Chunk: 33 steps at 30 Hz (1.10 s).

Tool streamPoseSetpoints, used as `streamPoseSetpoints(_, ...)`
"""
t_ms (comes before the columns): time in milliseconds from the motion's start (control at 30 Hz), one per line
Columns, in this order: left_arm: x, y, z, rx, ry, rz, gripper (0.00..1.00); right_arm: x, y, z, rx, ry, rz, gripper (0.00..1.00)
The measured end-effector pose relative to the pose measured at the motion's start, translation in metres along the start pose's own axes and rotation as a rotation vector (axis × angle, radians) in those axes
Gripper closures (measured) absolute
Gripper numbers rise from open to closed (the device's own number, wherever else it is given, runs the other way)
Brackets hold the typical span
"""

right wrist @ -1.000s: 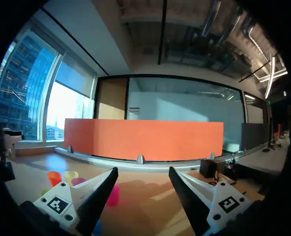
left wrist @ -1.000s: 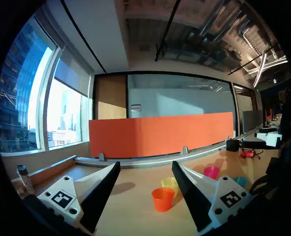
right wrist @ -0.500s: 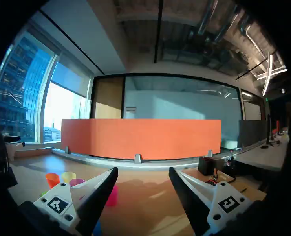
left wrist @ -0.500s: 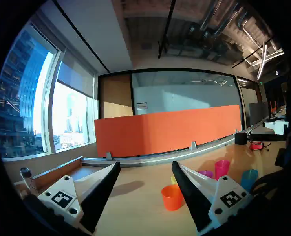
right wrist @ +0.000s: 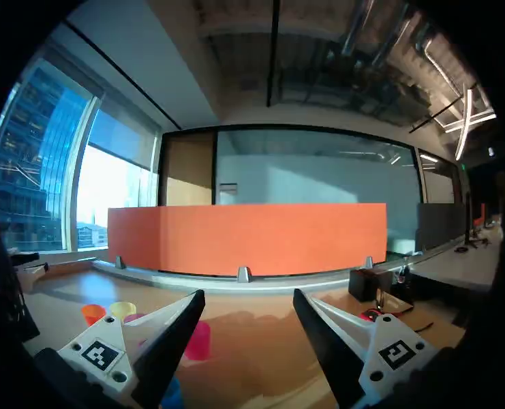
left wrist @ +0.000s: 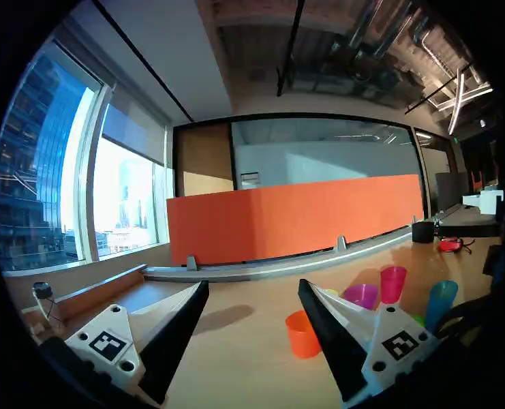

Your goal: Pour water

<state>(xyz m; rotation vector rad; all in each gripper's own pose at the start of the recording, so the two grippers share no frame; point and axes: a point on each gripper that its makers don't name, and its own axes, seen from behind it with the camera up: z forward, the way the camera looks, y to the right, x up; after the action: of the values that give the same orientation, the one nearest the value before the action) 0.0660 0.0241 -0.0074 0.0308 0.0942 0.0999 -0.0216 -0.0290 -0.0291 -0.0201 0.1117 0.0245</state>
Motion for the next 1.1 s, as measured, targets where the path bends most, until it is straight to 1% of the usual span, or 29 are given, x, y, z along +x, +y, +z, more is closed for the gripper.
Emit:
streamPoseSetpoints(200,-0.013,-0.005,-0.001,-0.003,-0.011,-0.003,0.02,-0.004,-0.001,-0.001,-0.005,-0.009,-0.002,0.00)
streamPoseSetpoints(400,-0.028,-0.010,-0.003,-0.006,-0.026,-0.016,0.03,-0.004,-0.008,0.000,0.001,-0.014,-0.001,0.00)
streamPoseSetpoints(667,-0.047,-0.021,-0.005,0.007,-0.043,-0.037,0.02,0.001,-0.017,0.001,0.006,-0.014,-0.021,0.00)
streamPoseSetpoints(900,-0.053,-0.026,-0.006,0.008,-0.047,-0.066,0.03,0.007,-0.027,0.001,0.016,-0.008,-0.034,0.00)
streamPoseSetpoints(1100,-0.055,-0.028,-0.006,0.004,-0.051,-0.088,0.03,0.008,-0.033,0.003,0.024,-0.007,-0.042,0.00)
